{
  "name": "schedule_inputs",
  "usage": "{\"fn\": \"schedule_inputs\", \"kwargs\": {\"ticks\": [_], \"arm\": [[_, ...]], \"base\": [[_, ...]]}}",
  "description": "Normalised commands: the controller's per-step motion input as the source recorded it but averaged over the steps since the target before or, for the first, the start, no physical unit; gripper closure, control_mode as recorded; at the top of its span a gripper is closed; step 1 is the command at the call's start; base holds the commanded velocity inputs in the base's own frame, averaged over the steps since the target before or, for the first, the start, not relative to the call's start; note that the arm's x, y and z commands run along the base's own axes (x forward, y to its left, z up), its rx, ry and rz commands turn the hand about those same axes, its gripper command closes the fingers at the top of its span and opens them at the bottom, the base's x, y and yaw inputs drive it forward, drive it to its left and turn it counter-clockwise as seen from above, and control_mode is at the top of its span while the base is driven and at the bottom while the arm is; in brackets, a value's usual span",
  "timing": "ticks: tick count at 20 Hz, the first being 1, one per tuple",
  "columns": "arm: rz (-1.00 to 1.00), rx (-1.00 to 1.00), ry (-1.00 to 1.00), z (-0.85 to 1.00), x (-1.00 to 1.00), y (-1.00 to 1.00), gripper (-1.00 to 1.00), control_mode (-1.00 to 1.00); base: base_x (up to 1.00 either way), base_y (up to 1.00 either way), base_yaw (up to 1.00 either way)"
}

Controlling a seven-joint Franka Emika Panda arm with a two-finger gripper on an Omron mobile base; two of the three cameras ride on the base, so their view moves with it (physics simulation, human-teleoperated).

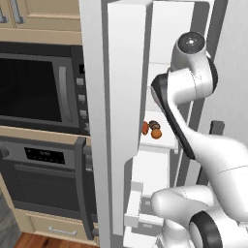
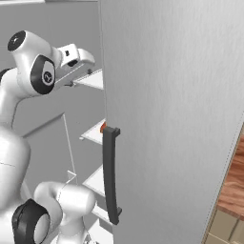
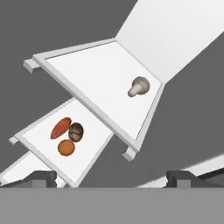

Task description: Take the potato and mushroom from the highest rack and move them to the second highest rack where the tangerine and sweet potato are located, to maximize freezer space. Close the freezer door after rearranging.

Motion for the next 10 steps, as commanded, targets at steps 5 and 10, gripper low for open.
{"fn": "schedule_inputs", "kwargs": {"ticks": [5,10], "arm": [[-0.01,0.0,0.02,-0.08,0.56,-0.2,-1.0,-1.0],[0.0,0.0,0.03,-0.1,0.56,-0.16,-1.0,-1.0]], "base": [[0.0,0.0,0.0],[0.0,0.0,0.0]]}}
